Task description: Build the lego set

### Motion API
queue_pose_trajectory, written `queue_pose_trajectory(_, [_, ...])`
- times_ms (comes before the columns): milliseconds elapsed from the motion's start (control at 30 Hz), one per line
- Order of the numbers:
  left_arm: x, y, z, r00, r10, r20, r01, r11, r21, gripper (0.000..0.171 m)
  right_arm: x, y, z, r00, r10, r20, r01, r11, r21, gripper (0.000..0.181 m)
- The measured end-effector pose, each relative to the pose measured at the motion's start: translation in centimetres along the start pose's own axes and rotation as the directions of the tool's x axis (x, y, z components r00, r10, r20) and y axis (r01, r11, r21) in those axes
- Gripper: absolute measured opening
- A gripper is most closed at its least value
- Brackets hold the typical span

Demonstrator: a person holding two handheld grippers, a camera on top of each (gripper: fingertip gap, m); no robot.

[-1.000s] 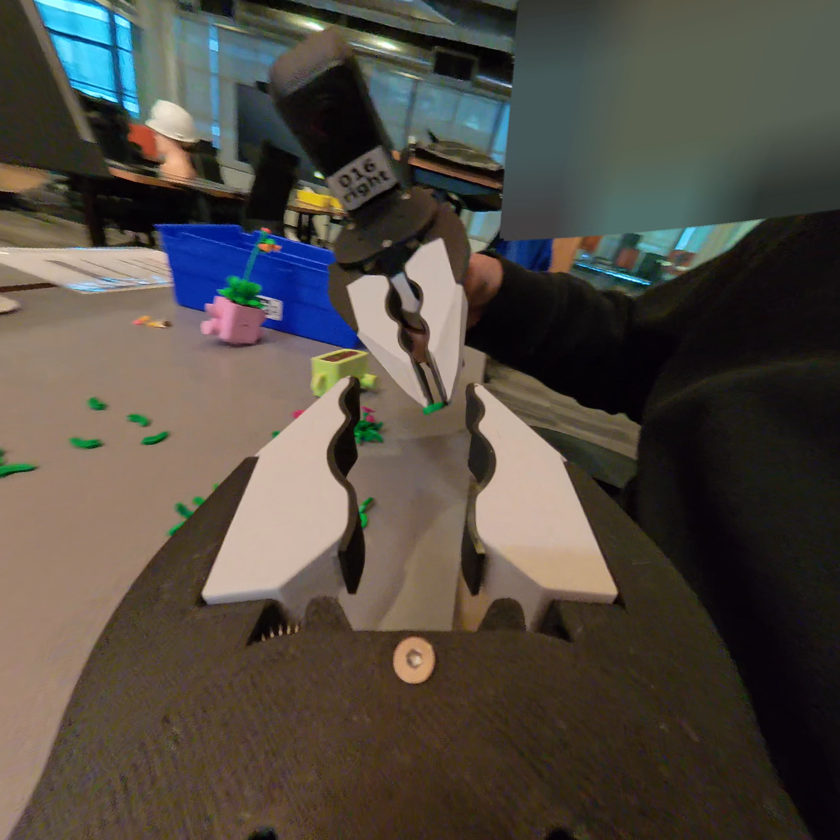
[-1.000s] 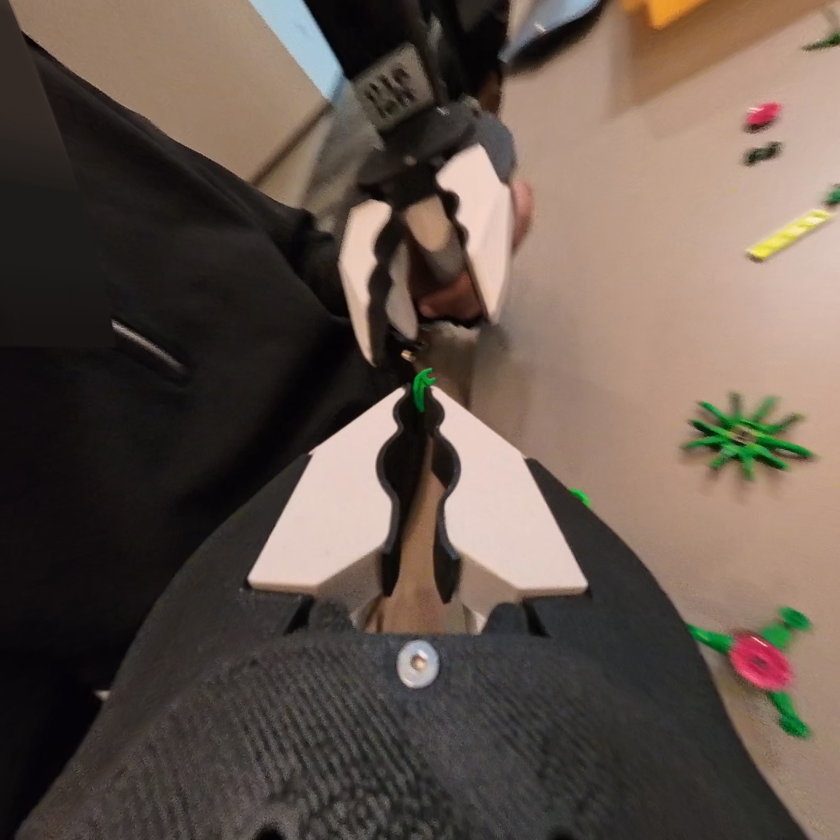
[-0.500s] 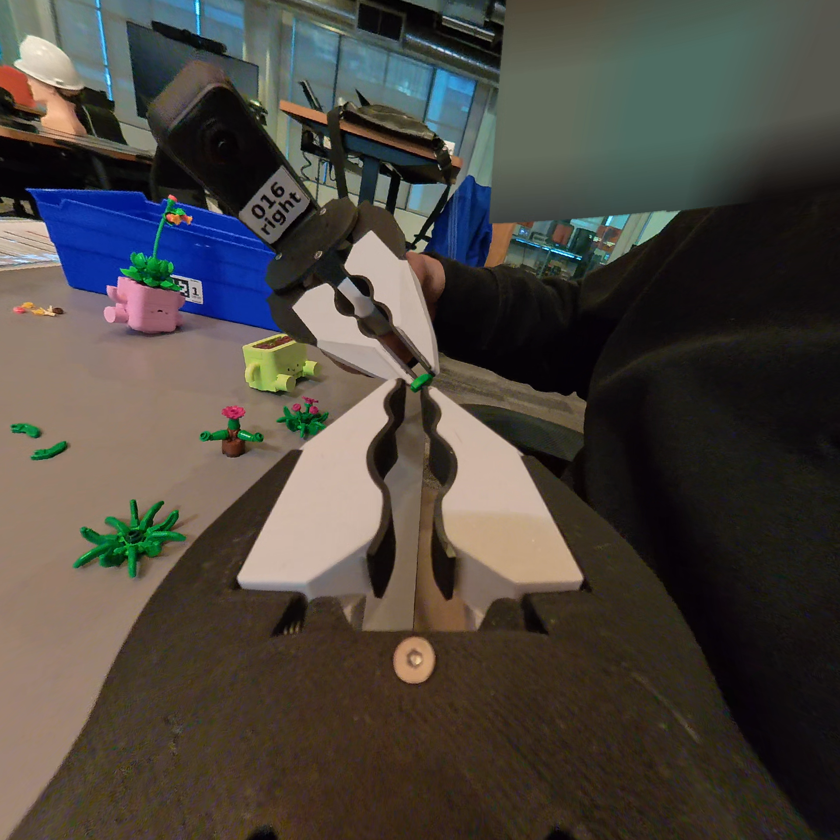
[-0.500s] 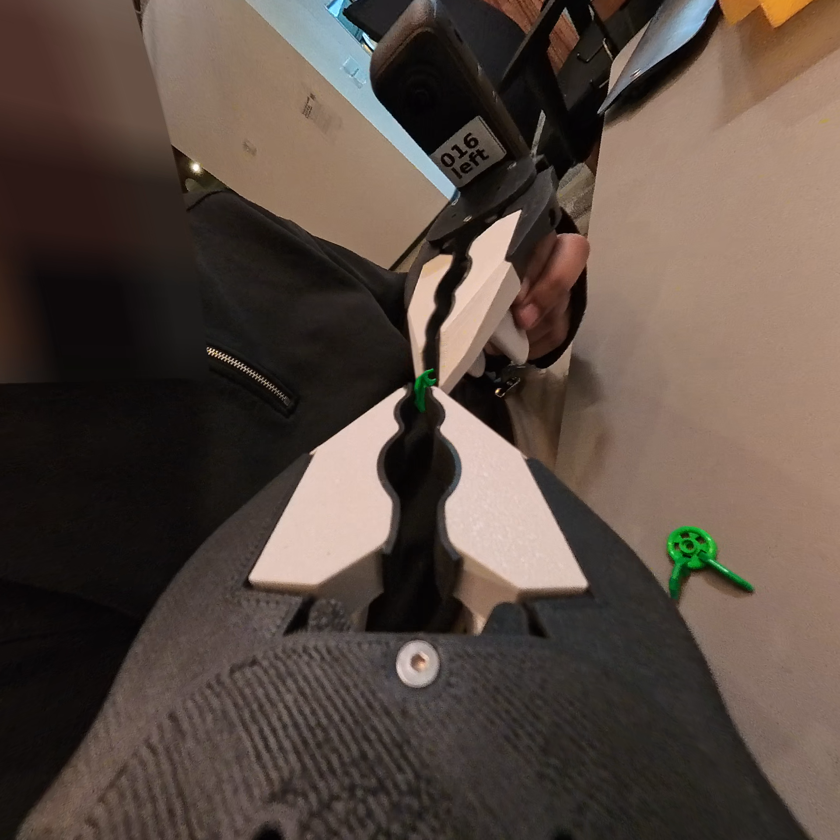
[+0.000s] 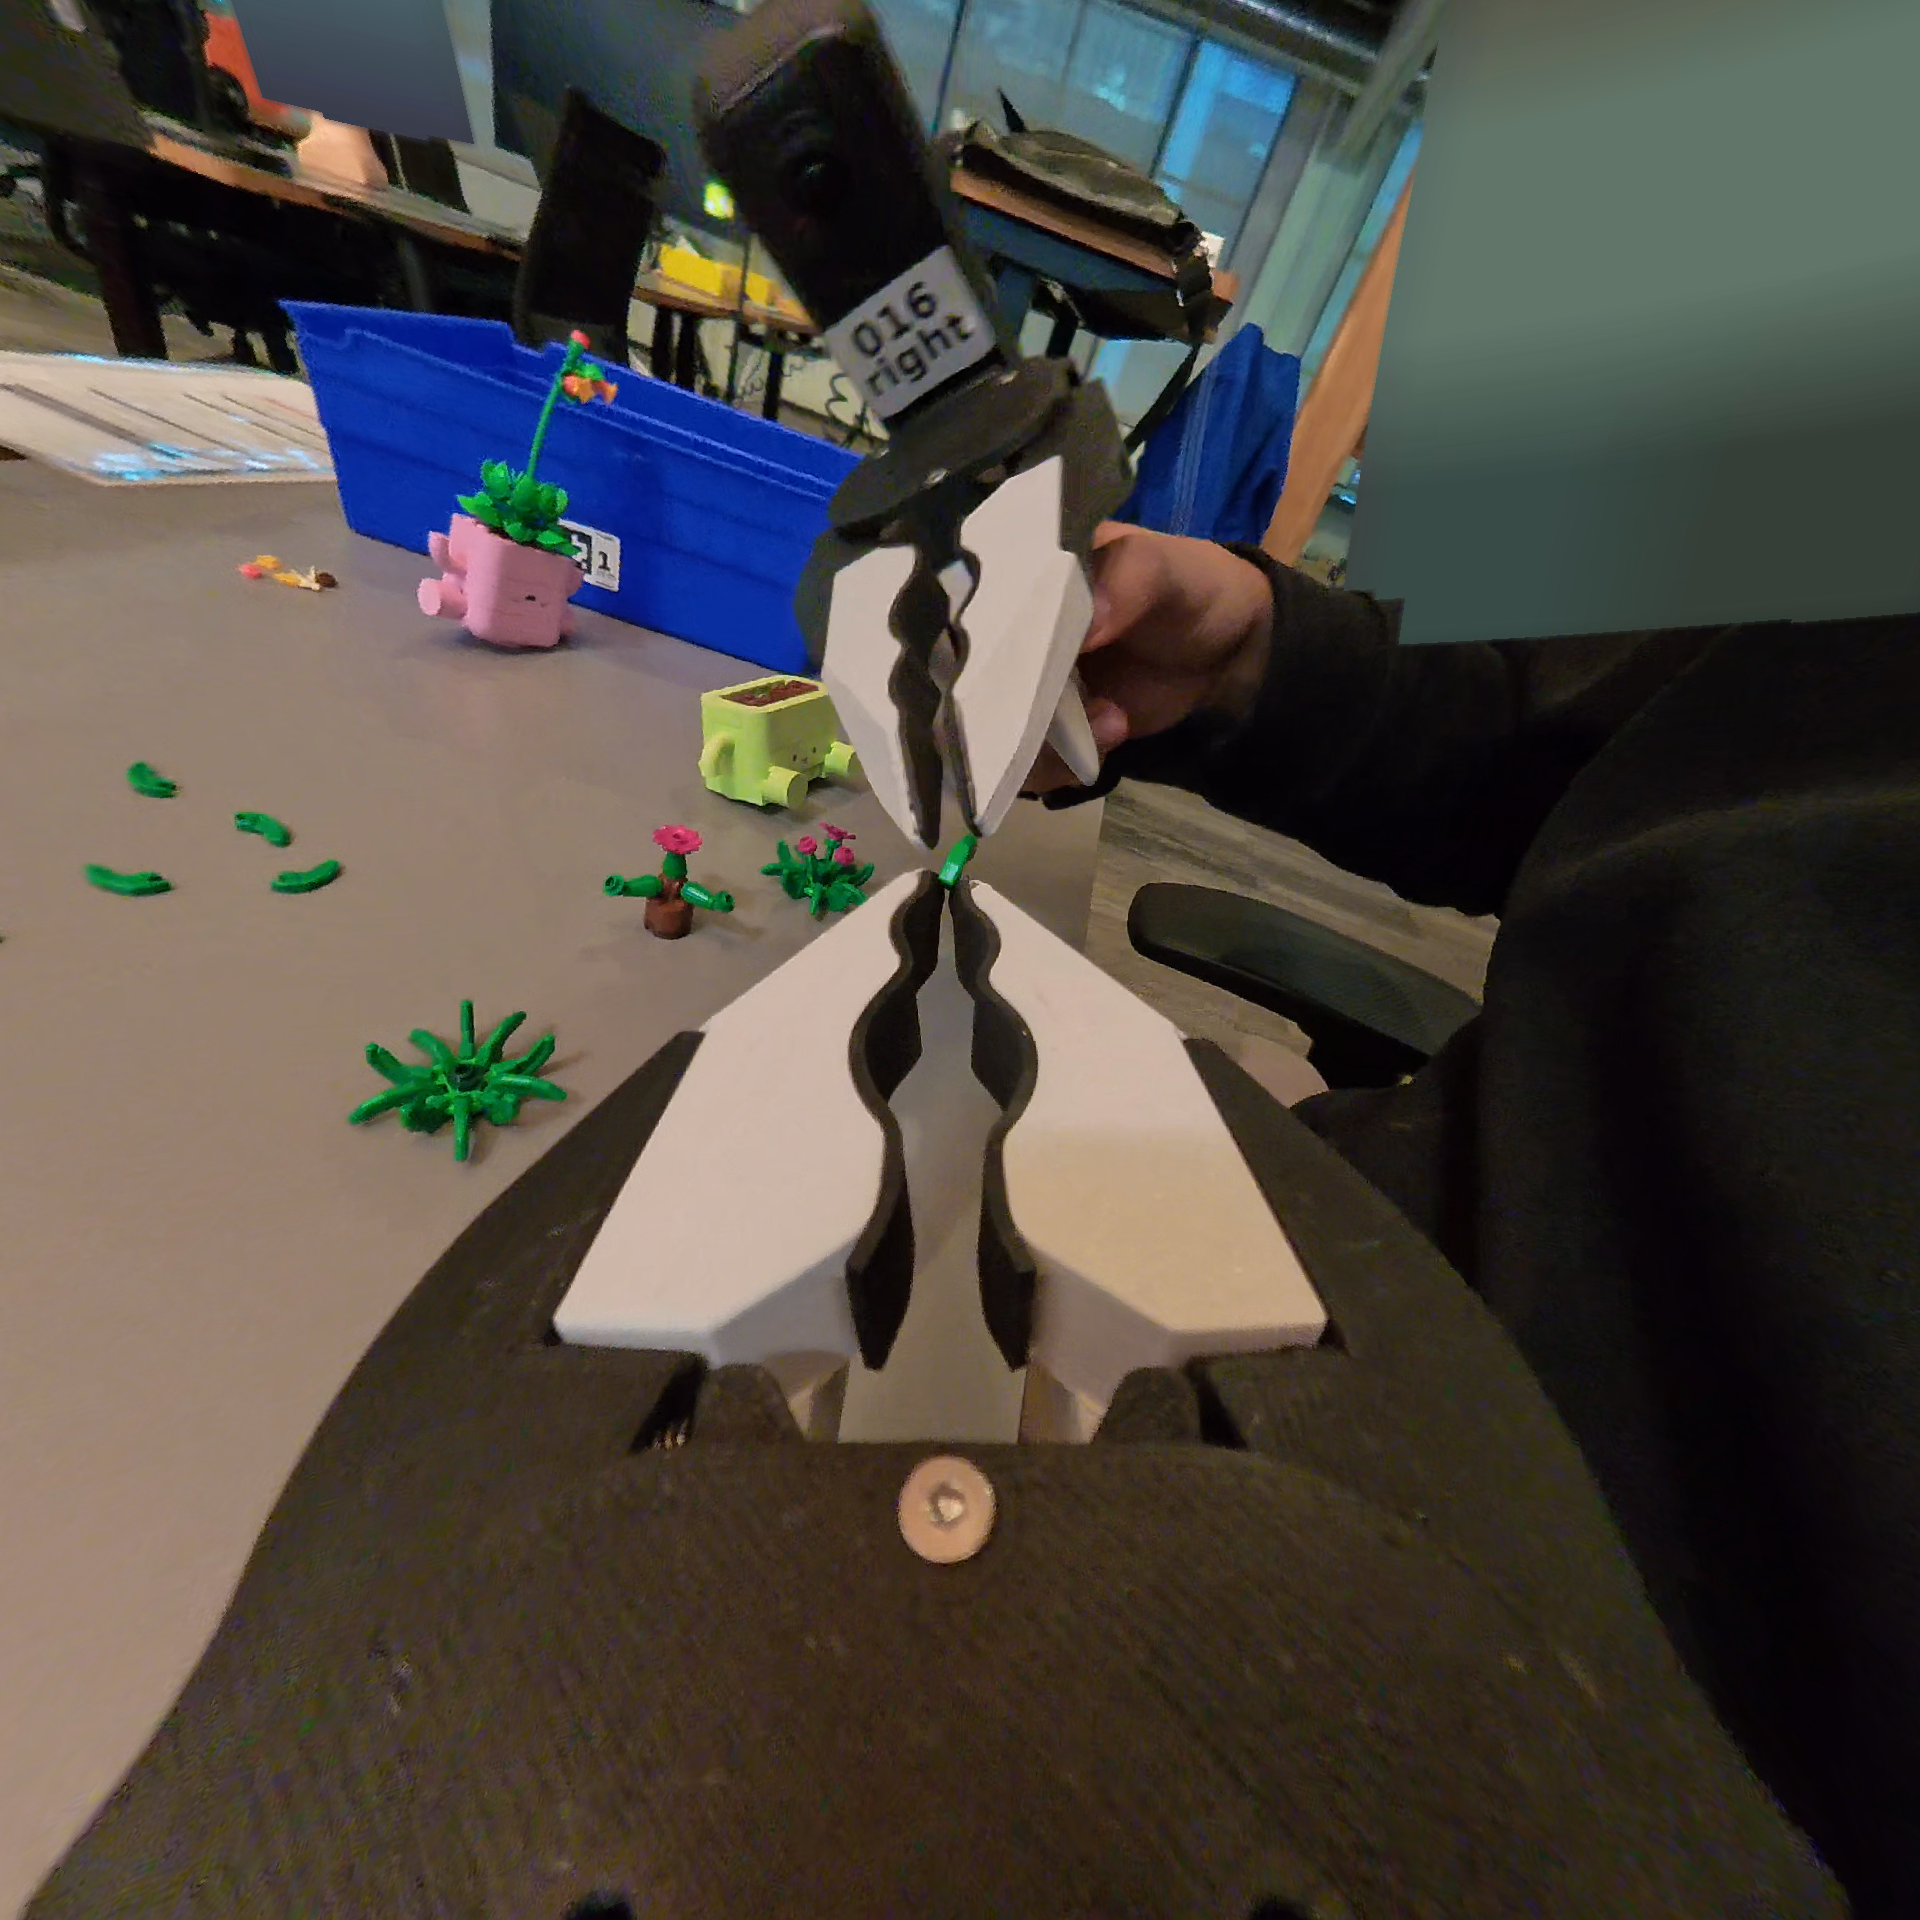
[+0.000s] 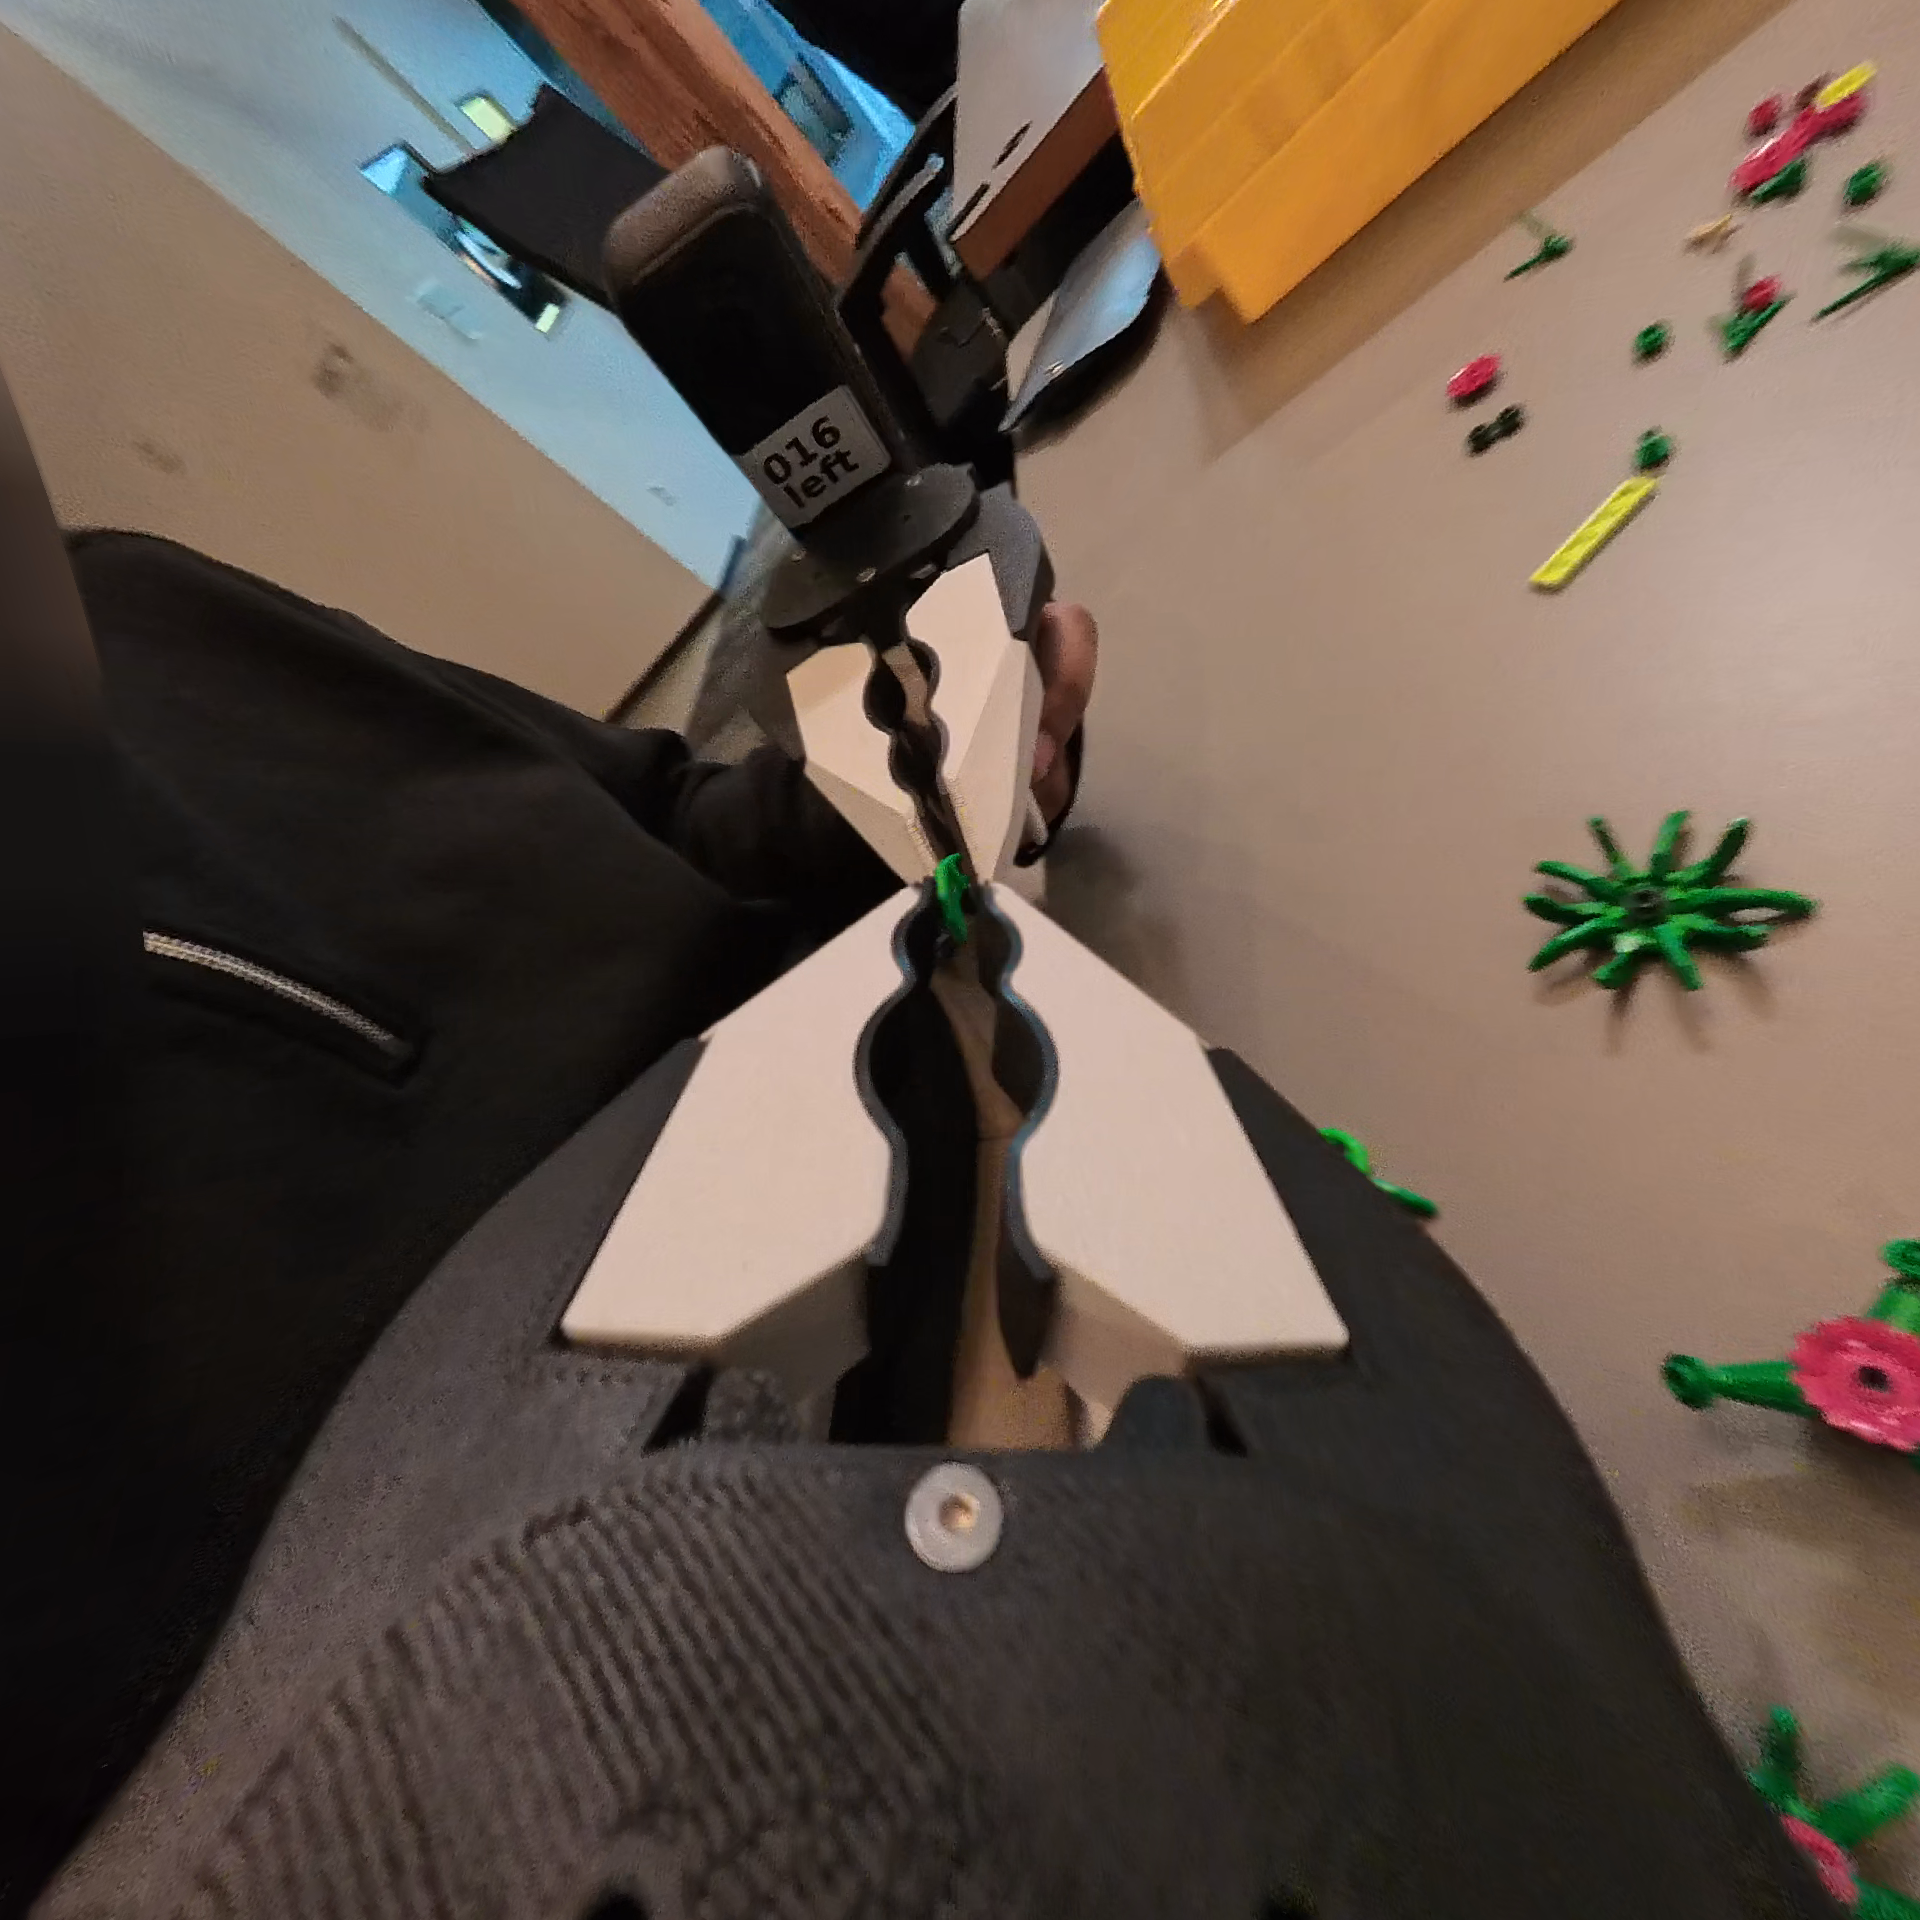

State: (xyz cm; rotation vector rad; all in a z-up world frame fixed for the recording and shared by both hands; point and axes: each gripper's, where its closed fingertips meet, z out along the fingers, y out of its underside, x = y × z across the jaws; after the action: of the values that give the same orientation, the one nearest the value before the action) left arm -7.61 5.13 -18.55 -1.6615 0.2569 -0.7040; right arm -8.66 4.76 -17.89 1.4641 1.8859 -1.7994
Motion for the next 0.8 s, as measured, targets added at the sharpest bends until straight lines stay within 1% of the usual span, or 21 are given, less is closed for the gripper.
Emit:
queue_pose_trajectory(100, [-0.3,0.2,0.1,1.0,-0.029,0.003,0.029,1.0,-0.006,0.0,0.0,-0.2,-0.2,0.984,-0.161,-0.072,0.162,0.987,0.008,0.009])
queue_pose_trajectory(233, [-0.1,0.2,0.2,0.998,-0.062,-0.019,0.062,0.998,-0.003,0.0,0.1,0.3,0.0,0.911,-0.381,-0.157,0.378,0.924,-0.051,0.007])
queue_pose_trajectory(300, [0.0,0.3,0.3,0.997,-0.073,-0.029,0.073,0.997,-0.003,0.0,0.3,0.6,0.3,0.871,-0.454,-0.187,0.444,0.891,-0.093,0.004])
queue_pose_trajectory(367, [0.0,0.2,0.3,0.997,-0.077,-0.031,0.077,0.997,0.003,0.0,0.3,0.7,0.4,0.848,-0.49,-0.202,0.478,0.871,-0.11,0.001])
queue_pose_trajectory(500, [0.2,-0.3,0.0,0.991,-0.116,-0.067,0.119,0.992,0.037,0.0,-0.2,0.2,0.3,0.834,-0.508,-0.215,0.506,0.86,-0.07,0.001])
queue_pose_trajectory(600, [0.3,-0.3,0.0,0.989,-0.126,-0.081,0.129,0.991,0.03,0.0,-0.3,0.2,0.3,0.844,-0.491,-0.216,0.493,0.869,-0.047,0.001])
queue_pose_trajectory(667, [0.1,0.2,0.3,0.987,-0.143,-0.075,0.144,0.99,0.007,0.0,0.0,0.4,0.2,0.858,-0.458,-0.232,0.459,0.887,-0.051,0.001])
queue_pose_trajectory(700, [-0.2,0.6,0.4,0.987,-0.151,-0.058,0.151,0.989,-0.007,0.0,0.3,0.5,0.1,0.865,-0.435,-0.249,0.436,0.898,-0.054,0.001])
queue_pose_trajectory(767, [-1.7,1.9,0.8,0.983,-0.18,0.034,0.182,0.981,-0.063,0.015,1.5,1.0,-0.5,0.868,-0.383,-0.317,0.38,0.922,-0.072,0.0])
queue_pose_trajectory(800, [-2.3,2.6,1.0,0.977,-0.199,0.075,0.205,0.974,-0.096,0.021,2.2,1.6,-0.8,0.864,-0.359,-0.353,0.345,0.933,-0.104,0.001])
